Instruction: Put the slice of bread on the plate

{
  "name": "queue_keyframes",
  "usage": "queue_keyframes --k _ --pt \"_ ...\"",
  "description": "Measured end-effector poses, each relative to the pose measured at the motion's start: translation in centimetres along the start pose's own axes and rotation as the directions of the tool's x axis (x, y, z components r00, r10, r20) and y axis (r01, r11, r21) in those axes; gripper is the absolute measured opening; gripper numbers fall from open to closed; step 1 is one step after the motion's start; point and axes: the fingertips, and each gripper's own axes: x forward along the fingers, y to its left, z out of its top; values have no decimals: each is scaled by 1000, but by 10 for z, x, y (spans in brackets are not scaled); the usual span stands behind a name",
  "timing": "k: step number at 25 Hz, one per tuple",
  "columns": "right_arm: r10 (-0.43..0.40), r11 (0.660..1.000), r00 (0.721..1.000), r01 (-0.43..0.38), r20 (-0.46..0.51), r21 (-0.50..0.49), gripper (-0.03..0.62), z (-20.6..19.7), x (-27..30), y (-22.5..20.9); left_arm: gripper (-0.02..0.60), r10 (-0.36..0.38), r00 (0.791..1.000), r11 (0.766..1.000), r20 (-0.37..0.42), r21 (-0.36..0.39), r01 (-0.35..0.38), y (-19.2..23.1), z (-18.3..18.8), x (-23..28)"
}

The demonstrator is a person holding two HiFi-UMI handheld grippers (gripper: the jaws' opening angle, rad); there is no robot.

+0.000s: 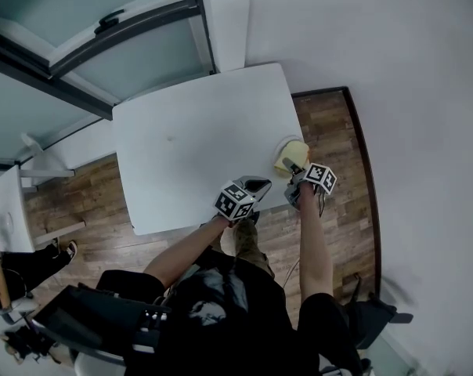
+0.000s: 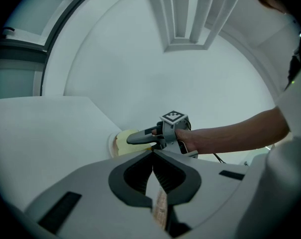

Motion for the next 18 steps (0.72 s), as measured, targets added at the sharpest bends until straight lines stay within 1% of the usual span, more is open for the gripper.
queue_keyframes --k 3,4,5,6,8,12,14,15,17,18 --pt "-61 998 996 60 -66 -11 301 -14 -6 -5 5 -22 1000 1000 -15 13 22 -6 -1 3" --pt "-67 998 994 66 -89 -12 330 -20 -6 -6 5 -26 999 1000 -19 14 26 -6 -1 3" --pt "-71 997 992 69 -108 -15 340 -24 -5 -8 5 -30 999 999 -24 13 30 -7 -1 3" --pt "-82 997 989 80 -125 -22 341 -28 -3 -11 5 -35 999 999 -30 15 35 -9 -2 3" --pt "-133 991 978 128 -158 -41 341 -32 -1 -21 5 -47 998 998 -46 28 48 -13 -2 2" --pt "-245 968 954 229 -171 -106 353 -36 -9 -37 5 -54 997 998 -58 38 56 -13 -1 -4" --pt "-295 947 937 261 -186 -186 353 -40 -10 -42 5 -48 997 998 -57 27 50 -10 -1 -7" --pt "-324 931 925 274 -198 -242 353 -44 -10 -44 5 -47 997 999 -58 22 48 -9 -2 -7" --pt "-386 886 896 294 -219 -359 353 -50 -11 -48 5 -48 997 999 -62 21 49 -10 -5 -9" --pt "-404 870 887 298 -222 -393 353 -53 -13 -49 5 -47 997 999 -66 24 49 -10 -6 -10"
